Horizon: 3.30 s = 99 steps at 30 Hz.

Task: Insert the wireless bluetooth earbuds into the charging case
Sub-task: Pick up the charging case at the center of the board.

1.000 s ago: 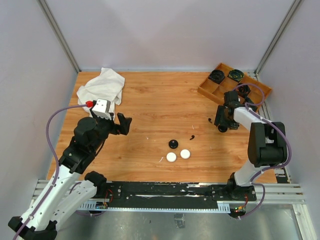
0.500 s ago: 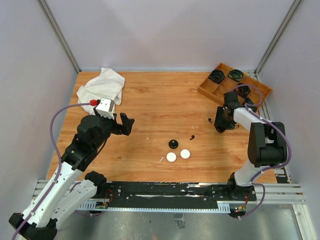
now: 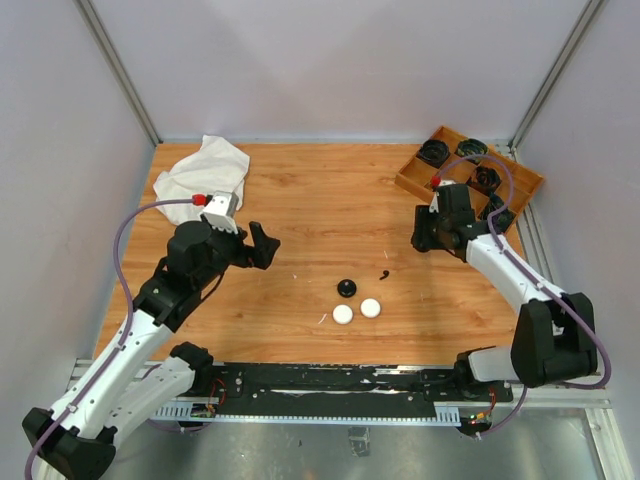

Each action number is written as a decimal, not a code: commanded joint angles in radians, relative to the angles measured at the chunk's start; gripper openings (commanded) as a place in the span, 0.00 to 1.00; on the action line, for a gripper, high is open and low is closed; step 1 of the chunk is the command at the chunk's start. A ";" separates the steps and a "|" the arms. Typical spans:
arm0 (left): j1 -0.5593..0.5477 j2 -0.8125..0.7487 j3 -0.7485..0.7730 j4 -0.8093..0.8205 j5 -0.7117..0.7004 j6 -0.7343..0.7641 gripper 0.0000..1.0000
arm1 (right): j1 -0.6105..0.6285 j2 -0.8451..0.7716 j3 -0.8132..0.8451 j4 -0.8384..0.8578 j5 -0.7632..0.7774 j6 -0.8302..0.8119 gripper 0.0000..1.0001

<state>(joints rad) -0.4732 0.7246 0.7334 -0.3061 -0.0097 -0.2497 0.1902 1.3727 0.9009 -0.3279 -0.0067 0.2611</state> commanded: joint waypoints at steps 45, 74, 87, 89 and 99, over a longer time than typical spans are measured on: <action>-0.012 0.255 -0.185 0.602 0.467 -0.420 0.58 | 0.744 -0.108 -0.133 0.737 -0.127 -0.587 0.51; -0.123 0.370 -0.127 0.561 0.396 -0.251 0.27 | 0.766 -0.129 -0.140 0.745 -0.151 -0.597 0.54; -0.123 0.308 -0.065 0.440 0.428 0.020 0.16 | 0.685 -0.288 -0.086 0.422 -0.380 -0.660 0.71; -0.123 0.304 -0.074 0.456 0.463 0.055 0.16 | 0.656 -0.319 -0.072 0.342 -0.438 -0.679 0.72; -0.150 0.264 -0.141 0.584 0.581 0.232 0.17 | 0.568 -0.388 0.037 0.050 -0.553 -0.760 0.72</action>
<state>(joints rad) -0.5949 1.0153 0.6216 0.1833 0.5068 -0.1352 0.7925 0.9874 0.8680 -0.1154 -0.4808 -0.4469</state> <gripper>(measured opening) 0.294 0.724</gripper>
